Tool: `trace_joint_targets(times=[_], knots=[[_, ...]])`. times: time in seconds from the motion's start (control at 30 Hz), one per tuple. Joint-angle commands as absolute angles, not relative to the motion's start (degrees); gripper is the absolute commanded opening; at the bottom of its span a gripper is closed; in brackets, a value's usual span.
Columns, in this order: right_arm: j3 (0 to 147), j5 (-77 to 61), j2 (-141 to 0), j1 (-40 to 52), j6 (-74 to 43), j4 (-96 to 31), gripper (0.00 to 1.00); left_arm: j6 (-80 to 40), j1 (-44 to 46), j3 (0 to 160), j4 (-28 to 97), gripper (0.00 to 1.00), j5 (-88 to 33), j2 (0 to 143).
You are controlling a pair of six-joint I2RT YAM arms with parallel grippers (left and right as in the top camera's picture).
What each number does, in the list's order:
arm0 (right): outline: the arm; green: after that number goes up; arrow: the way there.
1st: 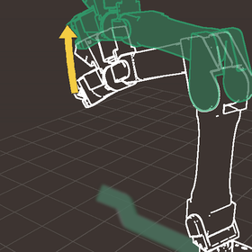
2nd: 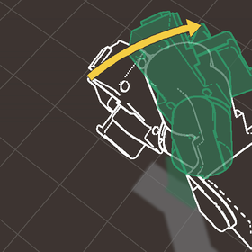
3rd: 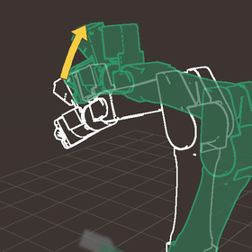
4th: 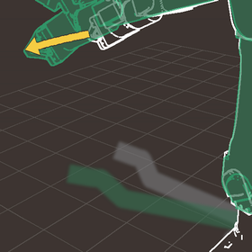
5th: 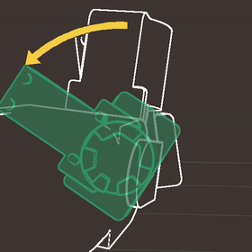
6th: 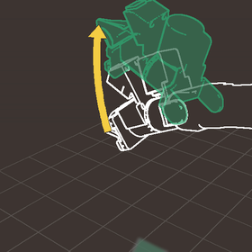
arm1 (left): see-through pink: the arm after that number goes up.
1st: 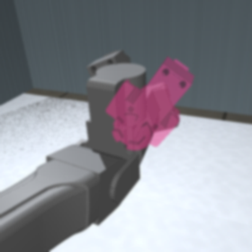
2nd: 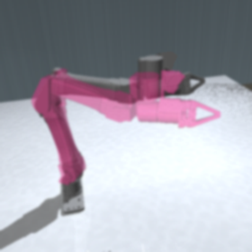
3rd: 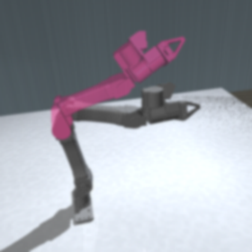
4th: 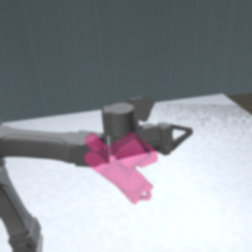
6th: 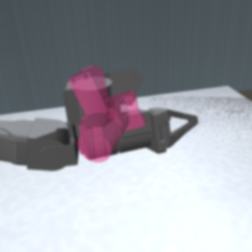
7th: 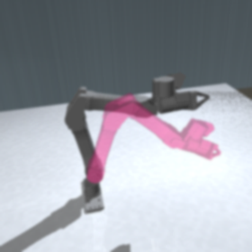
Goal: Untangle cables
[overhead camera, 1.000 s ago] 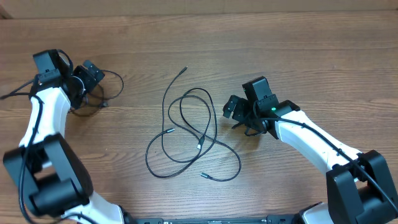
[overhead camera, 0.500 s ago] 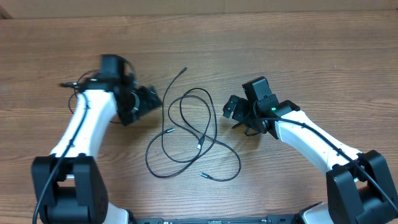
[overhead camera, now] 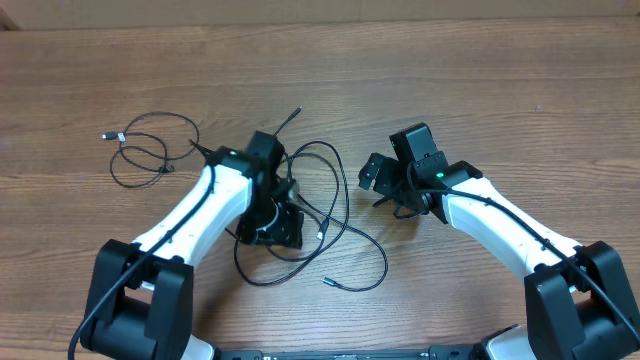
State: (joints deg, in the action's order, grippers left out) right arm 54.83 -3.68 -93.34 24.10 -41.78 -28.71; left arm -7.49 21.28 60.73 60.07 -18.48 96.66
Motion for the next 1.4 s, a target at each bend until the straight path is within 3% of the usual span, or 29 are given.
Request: trace_joint_targets(times=[0.0, 0.17, 0.4, 0.47, 0.57, 0.83, 1.03, 1.2, 1.37], knots=[[54.7, -3.7, -93.6, 24.0, -41.8, -28.6, 1.00, -3.3, 24.8, 57.6, 56.6, 0.63, -18.9, 97.1], [54.7, -3.7, -93.6, 24.0, -41.8, -28.6, 1.00, -2.1, 29.2, 51.3, 49.6, 0.59, -17.4, 97.1], [54.7, -3.7, -93.6, 24.0, -41.8, -28.6, 1.00, -2.0, 32.6, 47.4, 44.6, 0.62, -17.3, 97.1], [54.7, -3.7, -93.6, 24.0, -41.8, -28.6, 1.00, -2.1, 33.2, 47.0, 42.6, 0.54, -14.4, 97.1], [54.7, -3.7, -93.6, 24.0, -41.8, -28.6, 1.00, -1.9, 33.9, 47.0, 40.9, 0.50, -11.2, 97.1], [54.7, -3.7, -93.6, 24.0, -41.8, -28.6, 1.00, -1.3, 36.6, 47.0, 40.7, 0.69, -11.5, 97.1], [54.7, -3.7, -93.6, 24.0, -41.8, -28.6, 1.00, 0.4, 35.9, 47.9, 42.0, 0.64, -10.5, 96.9], [54.7, -3.7, -93.6, 24.0, -41.8, -28.6, 1.00, 5.6, 36.0, 51.4, 46.5, 0.77, -10.9, 96.9], [54.7, -3.7, -93.6, 24.0, -41.8, -28.6, 1.00, 14.6, 36.0, 51.6, 49.3, 0.80, -20.9, 97.0]])
